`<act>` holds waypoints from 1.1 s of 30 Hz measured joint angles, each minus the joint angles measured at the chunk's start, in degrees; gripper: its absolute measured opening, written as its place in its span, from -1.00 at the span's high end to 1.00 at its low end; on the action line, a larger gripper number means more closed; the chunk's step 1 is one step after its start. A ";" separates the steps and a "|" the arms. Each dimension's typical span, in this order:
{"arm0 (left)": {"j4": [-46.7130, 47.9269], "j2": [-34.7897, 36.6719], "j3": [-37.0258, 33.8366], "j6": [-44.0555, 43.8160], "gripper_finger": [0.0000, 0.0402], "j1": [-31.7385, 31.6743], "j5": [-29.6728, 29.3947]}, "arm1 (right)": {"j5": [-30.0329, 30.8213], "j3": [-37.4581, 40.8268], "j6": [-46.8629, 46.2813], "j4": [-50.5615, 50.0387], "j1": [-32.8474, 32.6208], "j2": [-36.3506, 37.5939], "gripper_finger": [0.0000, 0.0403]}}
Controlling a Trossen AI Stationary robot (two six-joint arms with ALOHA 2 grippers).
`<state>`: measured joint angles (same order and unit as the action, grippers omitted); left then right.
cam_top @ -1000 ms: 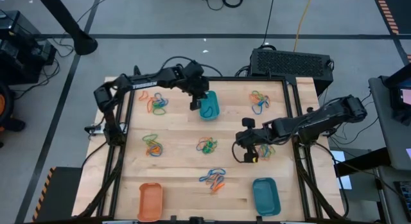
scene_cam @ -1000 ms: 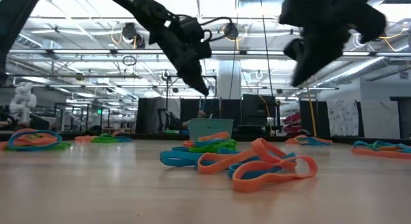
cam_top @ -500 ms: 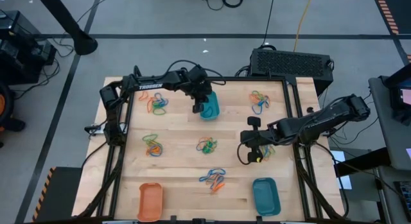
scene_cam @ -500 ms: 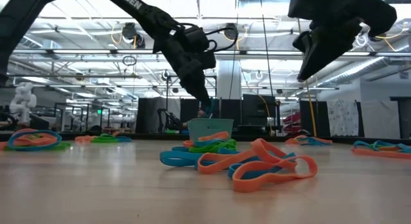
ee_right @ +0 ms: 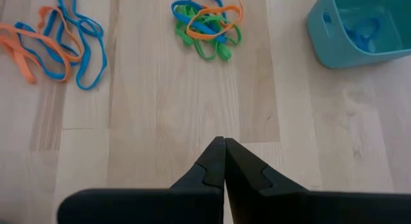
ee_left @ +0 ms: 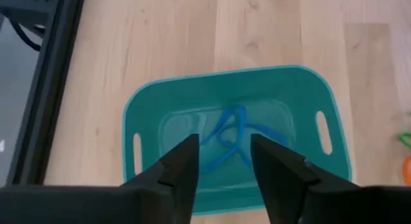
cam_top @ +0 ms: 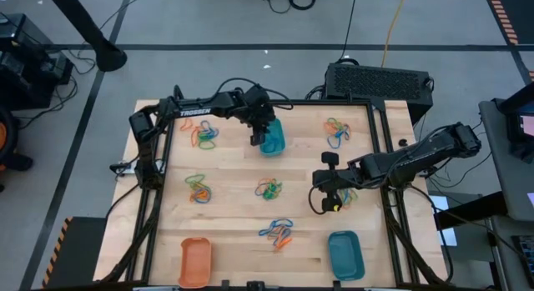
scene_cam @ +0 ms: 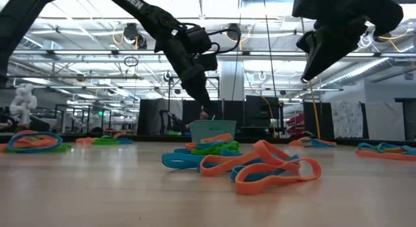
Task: Sort rubber bands into baskets
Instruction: Put the blue rubber band into the top blue bin
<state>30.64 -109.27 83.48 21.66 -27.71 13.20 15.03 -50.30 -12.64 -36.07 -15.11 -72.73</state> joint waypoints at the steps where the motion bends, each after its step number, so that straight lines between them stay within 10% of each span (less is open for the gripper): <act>1: 0.59 0.10 0.17 -0.34 0.23 0.00 0.24 | -0.02 0.00 0.00 -0.02 0.00 0.00 1.00; 12: 6.29 6.26 2.45 -4.85 0.21 5.51 10.29 | -0.10 0.07 -4.46 -4.88 0.00 0.00 1.00; 22: 6.61 9.01 -1.43 -3.47 0.26 21.64 -3.94 | 0.09 0.07 -14.94 -13.98 -1.71 0.20 1.00; 33: -5.66 14.61 -9.13 -16.89 0.36 36.60 -4.22 | 7.54 0.07 -16.51 -14.47 -5.26 0.35 1.00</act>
<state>24.98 -94.67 74.35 4.77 8.90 8.98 22.56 -50.24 -29.15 -50.54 -20.38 -72.38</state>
